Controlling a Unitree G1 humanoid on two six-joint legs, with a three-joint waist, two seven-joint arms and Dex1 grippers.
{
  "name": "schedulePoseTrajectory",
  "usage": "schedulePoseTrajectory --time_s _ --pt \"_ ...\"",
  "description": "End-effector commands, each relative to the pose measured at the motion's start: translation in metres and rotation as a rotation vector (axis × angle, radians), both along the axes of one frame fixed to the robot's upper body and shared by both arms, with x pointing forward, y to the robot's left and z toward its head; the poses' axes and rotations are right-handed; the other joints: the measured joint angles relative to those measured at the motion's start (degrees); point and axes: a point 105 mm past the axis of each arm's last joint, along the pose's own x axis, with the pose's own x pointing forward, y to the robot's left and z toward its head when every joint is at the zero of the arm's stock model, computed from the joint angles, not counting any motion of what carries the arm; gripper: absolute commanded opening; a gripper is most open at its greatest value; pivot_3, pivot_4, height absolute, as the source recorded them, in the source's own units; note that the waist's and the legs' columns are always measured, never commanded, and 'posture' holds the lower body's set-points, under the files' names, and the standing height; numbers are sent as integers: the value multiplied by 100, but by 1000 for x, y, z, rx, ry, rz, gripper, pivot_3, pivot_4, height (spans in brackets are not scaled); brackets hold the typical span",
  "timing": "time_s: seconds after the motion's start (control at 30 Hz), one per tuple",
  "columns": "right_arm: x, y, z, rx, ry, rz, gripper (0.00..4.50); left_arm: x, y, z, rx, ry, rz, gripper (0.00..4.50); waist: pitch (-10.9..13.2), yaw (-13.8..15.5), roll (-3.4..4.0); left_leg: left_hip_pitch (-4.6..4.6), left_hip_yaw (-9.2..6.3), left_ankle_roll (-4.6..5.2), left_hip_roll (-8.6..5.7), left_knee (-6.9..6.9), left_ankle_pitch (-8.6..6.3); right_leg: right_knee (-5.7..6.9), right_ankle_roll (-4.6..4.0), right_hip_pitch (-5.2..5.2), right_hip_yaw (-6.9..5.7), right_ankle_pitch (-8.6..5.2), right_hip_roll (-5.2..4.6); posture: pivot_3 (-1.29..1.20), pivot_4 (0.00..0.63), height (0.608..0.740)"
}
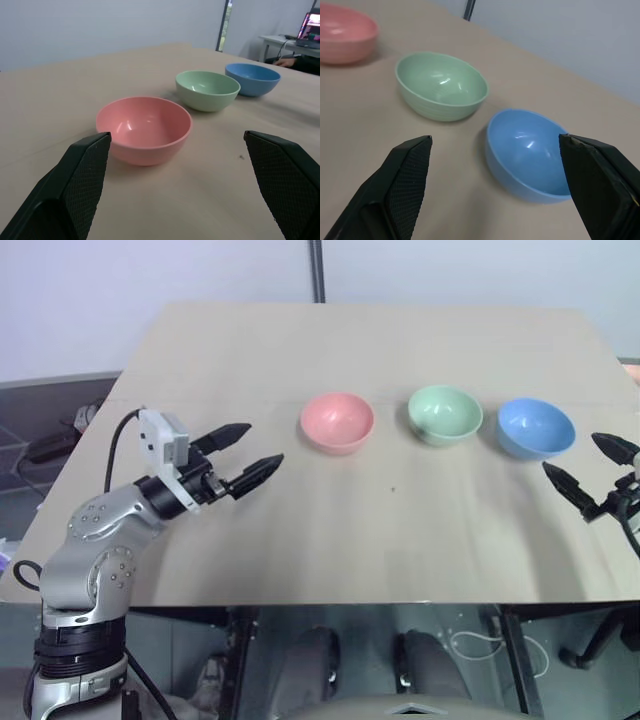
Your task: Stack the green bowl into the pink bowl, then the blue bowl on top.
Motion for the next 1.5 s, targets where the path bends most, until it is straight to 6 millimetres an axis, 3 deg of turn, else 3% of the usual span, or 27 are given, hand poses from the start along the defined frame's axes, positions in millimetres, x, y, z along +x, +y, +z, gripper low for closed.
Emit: schedulePoseTrajectory --time_s 0.03,0.13,0.23,0.43,0.53,0.67,0.73,0.83,0.97,1.03,1.13,1.23,1.33,1.5 --pt "16 -9 -7 -128 28 -65 4385 -15 -19 12 -8 -62 -140 4500 0 -8 0 0 0 0 0 1 0 0 0 0 0 0 1 0 150 740" --pt "29 -12 -18 -157 81 -66 4385 -23 -27 10 -2 -73 -220 4500 0 -20 0 1 4 -1 0 3 0 0 0 0 0 0 4 0 150 740" --pt "46 4 -17 -143 77 2 4385 -19 -29 9 0 -86 -206 4500 2 -35 3 1 5 -1 1 3 1 0 -1 -1 3 0 9 0 150 740" --pt "68 58 -13 -168 14 213 4385 -16 -28 8 -22 -90 -150 4500 2 -83 3 2 5 0 7 3 0 1 0 -3 8 0 19 0 150 740" --pt "71 84 -7 -134 -13 315 4385 -11 -21 7 11 -107 -40 4500 2 -70 3 -2 3 -1 8 3 0 -1 -1 -4 7 0 17 0 150 740" --pt "53 106 -1 -66 -17 473 4385 7 -10 -2 232 -133 215 4500 3 1 0 -9 -4 0 2 3 0 -6 0 -3 5 0 7 0 150 740" --pt "41 109 3 -24 -22 514 4385 14 -12 2 340 -158 242 4500 3 36 0 -10 -8 1 0 2 0 -6 0 -3 5 0 6 0 150 740" --pt "20 111 2 47 3 570 4385 21 -26 10 603 -225 153 4500 4 107 -3 -13 -21 1 0 3 -1 -5 -1 -2 -5 0 6 0 150 740" --pt "3 111 -4 77 30 553 4385 40 -38 16 778 -278 90 4500 1 97 -1 -11 -24 0 -9 3 0 -5 -1 6 -21 0 3 0 150 740" --pt "0 111 -6 83 23 524 4385 53 -47 11 869 -330 50 4500 1 64 1 -4 -16 1 -10 4 0 -1 0 6 -14 0 5 0 150 740" --pt "-11 114 -7 95 9 482 4385 77 -63 -15 1055 -333 -30 4500 1 83 1 -6 -18 1 -4 5 0 0 -1 2 -14 -1 27 0 150 740" --pt "-20 116 -4 112 -2 446 4385 93 -76 -30 1140 -322 -93 4500 3 81 -1 -14 -19 1 -6 5 0 0 -1 -3 -13 -1 31 0 150 740" --pt "-24 111 -5 108 -6 394 4500 104 -89 -34 1163 -371 -132 3750 7 68 -10 -18 -9 2 -5 10 -1 -6 1 -6 -3 -1 29 0 150 740" --pt "-34 96 -6 93 -17 298 4500 111 -108 -30 1159 -439 -198 1755 10 87 -14 -22 -16 23 -6 13 -13 -6 2 -6 -10 -2 27 0 150 740"
